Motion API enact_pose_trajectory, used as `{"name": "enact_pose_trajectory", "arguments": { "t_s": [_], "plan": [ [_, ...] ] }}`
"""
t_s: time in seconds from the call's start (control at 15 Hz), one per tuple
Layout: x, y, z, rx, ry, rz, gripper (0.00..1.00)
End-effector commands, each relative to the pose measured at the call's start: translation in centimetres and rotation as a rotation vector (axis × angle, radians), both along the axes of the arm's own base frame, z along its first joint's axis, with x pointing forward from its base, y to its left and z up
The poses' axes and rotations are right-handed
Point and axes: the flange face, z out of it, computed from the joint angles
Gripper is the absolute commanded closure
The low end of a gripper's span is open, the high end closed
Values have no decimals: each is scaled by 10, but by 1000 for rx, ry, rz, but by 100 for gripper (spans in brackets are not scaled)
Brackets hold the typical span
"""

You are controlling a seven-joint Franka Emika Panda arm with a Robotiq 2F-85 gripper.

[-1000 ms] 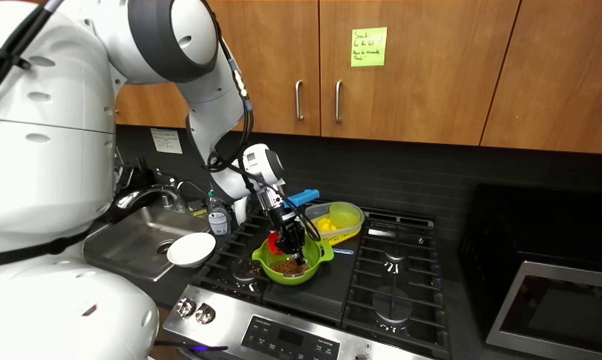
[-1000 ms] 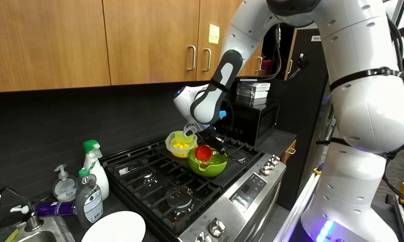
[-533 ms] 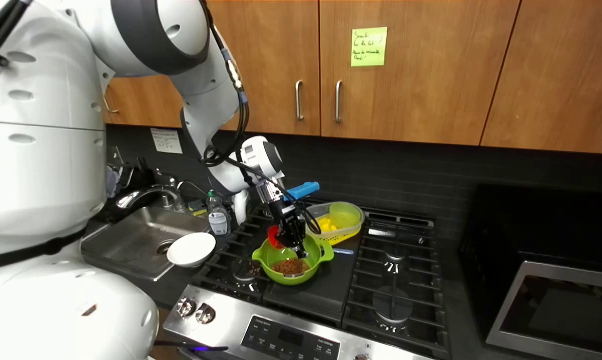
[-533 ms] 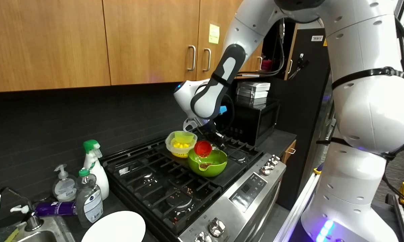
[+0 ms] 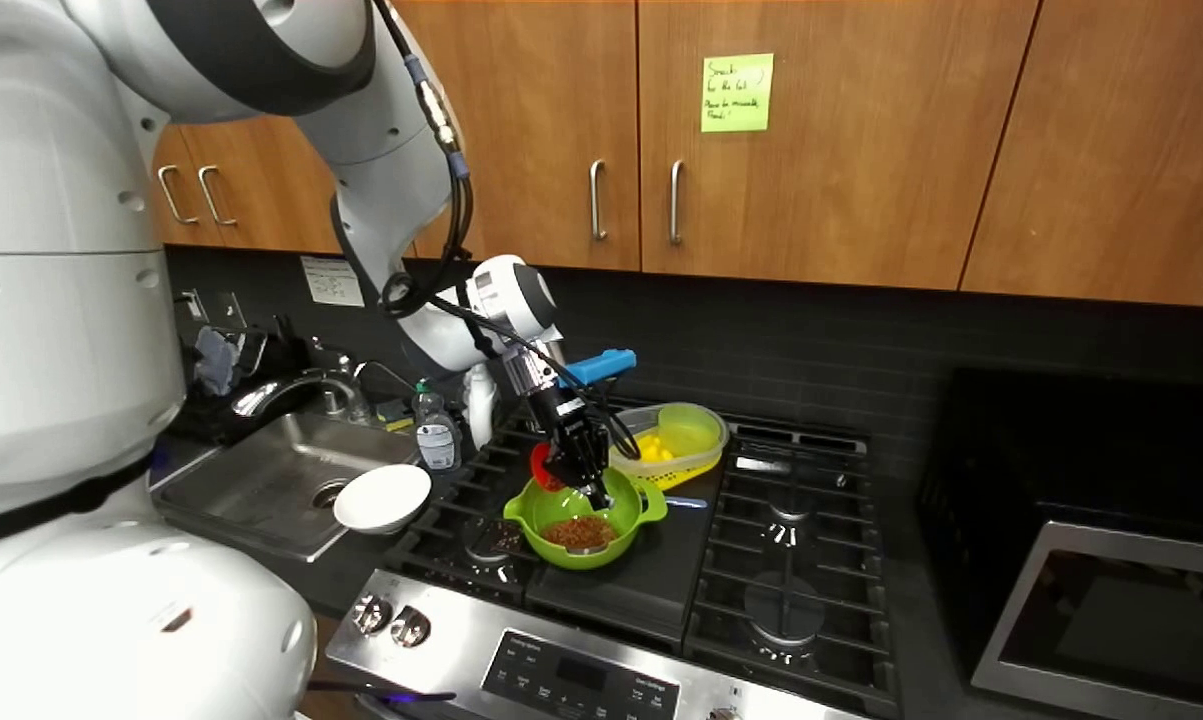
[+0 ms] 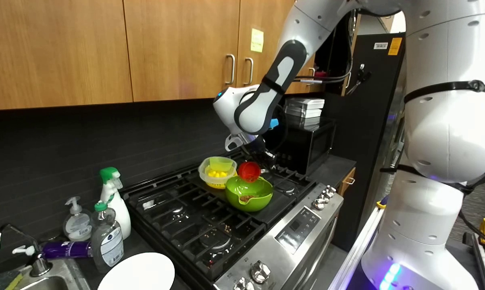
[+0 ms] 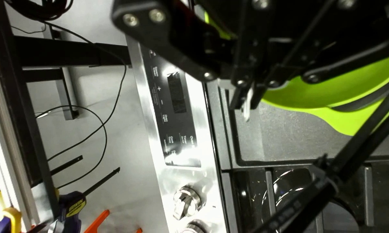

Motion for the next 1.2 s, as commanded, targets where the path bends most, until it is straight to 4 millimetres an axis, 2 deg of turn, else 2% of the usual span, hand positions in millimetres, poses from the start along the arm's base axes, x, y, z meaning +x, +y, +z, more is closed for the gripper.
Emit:
{"name": "enact_pose_trajectory", "arguments": {
  "t_s": [0.0, 0.4, 0.67, 1.13],
  "plan": [
    [-14, -1, 19, 46, 2, 35, 99],
    [-27, -1, 28, 154, 77, 78, 99],
    [-37, -4, 27, 197, 159, 67, 99],
    [-84, -14, 5, 156, 499, 50, 99]
  ]
}}
